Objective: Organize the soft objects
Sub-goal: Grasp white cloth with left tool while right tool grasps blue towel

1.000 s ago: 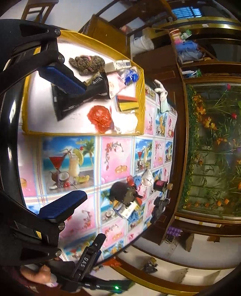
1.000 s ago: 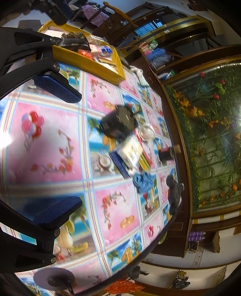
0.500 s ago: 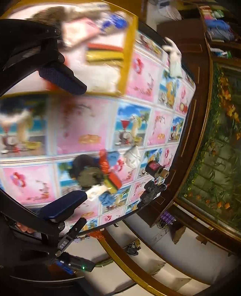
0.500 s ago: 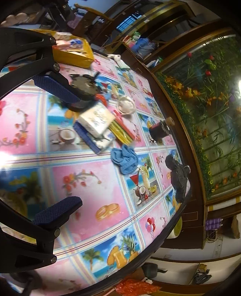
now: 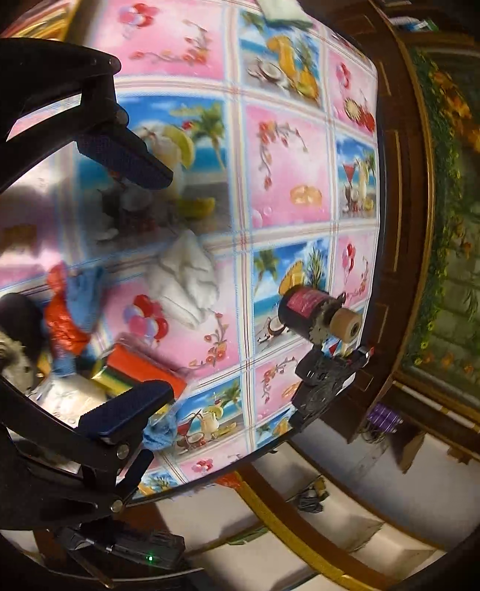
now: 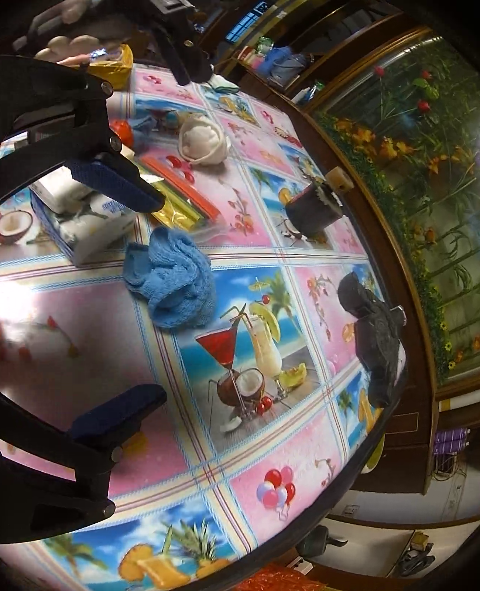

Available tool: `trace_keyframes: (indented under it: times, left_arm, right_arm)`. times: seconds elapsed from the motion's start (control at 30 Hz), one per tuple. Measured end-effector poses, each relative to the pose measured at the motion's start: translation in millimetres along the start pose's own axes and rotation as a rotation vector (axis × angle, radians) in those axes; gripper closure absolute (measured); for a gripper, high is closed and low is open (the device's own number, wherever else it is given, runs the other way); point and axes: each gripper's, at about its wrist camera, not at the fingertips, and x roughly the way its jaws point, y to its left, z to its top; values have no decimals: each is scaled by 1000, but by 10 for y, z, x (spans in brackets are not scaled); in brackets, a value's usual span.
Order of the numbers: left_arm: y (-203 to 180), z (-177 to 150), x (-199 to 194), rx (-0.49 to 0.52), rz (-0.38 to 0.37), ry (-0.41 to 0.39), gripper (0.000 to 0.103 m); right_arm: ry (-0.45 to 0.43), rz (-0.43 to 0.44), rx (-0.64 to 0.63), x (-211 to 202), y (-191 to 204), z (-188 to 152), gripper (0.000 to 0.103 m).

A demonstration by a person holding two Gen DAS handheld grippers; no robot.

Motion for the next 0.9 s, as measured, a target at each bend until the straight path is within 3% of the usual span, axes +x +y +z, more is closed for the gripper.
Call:
trace_keyframes:
  times: [0.17, 0.3, 0.37, 0.4, 0.43, 0.5, 0.7, 0.9]
  left_arm:
    - [-104, 33, 371, 80, 24, 73, 0]
    - [-55, 43, 582, 45, 36, 160, 5]
    - [-31, 40, 589, 49, 65, 168, 19]
    - [-47, 33, 575, 79, 89, 159, 36]
    - [-63, 18, 559, 110, 105, 157, 46]
    - [-51, 10, 521, 109, 86, 166, 76]
    - [55, -25, 202, 32, 76, 80, 79]
    - [85, -299, -506, -15, 45, -26, 79]
  right_arm:
    - [-8, -6, -31, 109, 18, 15, 10]
    - [-23, 2, -55, 163, 54, 0, 16]
    - [-32, -1, -71, 179, 82, -20, 27]
    - [-34, 5, -81, 185, 99, -28, 39]
    - [-32, 17, -89, 193, 114, -35, 54]
    - [-28, 24, -91, 206, 117, -49, 65]
    - [-63, 50, -49, 114, 16, -48, 71]
    - [-115, 67, -37, -60, -47, -75, 71]
